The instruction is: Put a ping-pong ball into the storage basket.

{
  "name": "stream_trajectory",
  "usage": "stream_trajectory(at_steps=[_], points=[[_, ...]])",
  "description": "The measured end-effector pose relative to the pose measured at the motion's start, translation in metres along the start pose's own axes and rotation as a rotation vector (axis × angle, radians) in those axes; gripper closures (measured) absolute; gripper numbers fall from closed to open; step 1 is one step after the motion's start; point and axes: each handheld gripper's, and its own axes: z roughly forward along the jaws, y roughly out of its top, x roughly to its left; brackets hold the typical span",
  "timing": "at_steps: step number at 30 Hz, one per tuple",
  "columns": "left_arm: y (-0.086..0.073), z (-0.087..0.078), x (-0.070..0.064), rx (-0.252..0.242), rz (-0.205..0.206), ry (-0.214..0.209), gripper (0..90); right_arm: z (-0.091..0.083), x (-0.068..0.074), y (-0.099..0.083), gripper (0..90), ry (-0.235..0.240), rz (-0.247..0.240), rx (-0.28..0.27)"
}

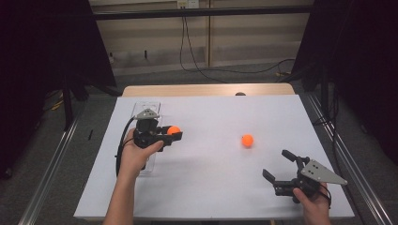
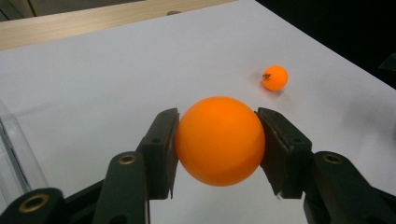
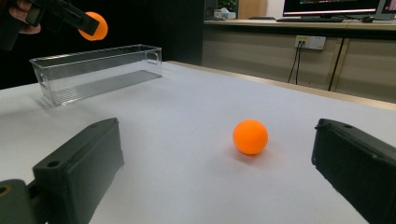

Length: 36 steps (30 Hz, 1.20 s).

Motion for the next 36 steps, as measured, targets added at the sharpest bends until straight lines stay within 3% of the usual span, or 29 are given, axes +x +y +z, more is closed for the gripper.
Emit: stream_trajectory(at_steps=[36], points=[[0.000, -0.005, 0.011, -0.007, -0.023, 0.034, 50.7, -0.004, -0.003, -0.001, 1.7, -0.001, 0.008, -0.010]])
